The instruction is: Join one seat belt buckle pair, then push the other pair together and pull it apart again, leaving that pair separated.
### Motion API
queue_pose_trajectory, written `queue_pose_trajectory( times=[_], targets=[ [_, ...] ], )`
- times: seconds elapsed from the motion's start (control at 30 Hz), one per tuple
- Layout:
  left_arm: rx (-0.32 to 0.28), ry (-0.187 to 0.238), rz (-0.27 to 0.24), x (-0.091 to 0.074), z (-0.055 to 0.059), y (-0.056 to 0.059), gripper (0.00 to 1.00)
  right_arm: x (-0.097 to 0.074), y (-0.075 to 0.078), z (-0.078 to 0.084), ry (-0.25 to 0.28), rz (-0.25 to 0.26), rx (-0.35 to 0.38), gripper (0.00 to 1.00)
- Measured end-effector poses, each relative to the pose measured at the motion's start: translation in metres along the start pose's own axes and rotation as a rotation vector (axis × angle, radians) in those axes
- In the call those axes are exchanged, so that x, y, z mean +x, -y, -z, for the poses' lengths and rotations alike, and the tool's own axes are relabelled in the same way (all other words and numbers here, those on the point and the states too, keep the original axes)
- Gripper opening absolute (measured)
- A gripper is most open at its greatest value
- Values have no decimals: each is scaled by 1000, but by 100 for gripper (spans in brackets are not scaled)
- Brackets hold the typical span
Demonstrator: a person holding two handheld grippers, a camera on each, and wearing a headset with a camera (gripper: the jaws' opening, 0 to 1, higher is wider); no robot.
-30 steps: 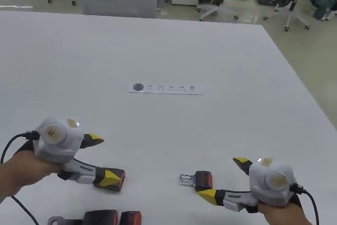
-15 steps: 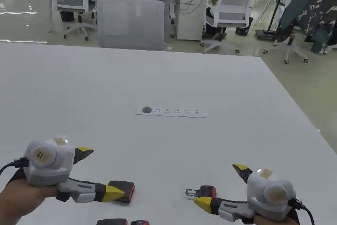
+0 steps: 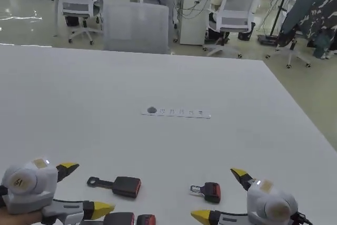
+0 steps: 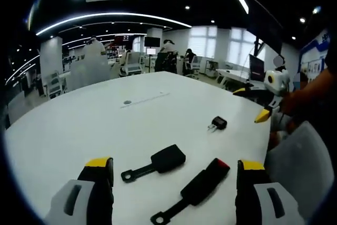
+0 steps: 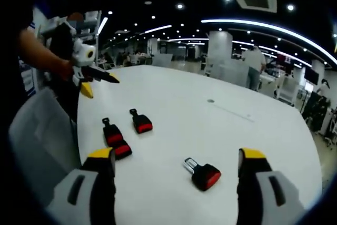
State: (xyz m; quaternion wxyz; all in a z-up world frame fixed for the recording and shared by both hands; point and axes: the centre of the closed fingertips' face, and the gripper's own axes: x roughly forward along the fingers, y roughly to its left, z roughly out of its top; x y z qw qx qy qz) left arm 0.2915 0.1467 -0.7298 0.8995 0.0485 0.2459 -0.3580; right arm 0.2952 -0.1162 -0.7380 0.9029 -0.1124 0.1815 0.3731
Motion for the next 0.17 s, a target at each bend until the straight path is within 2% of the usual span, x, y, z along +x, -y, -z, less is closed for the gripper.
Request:
queue_pose_trajectory(
  times=[0.07, 0.17],
  targets=[
    [13, 9, 4, -4, 1, 5, 100, -3, -6, 5, -5, -18, 8, 98],
    [14, -1, 6, -9, 7, 7, 100, -8, -12, 10, -15, -20, 0, 98]
  ],
)
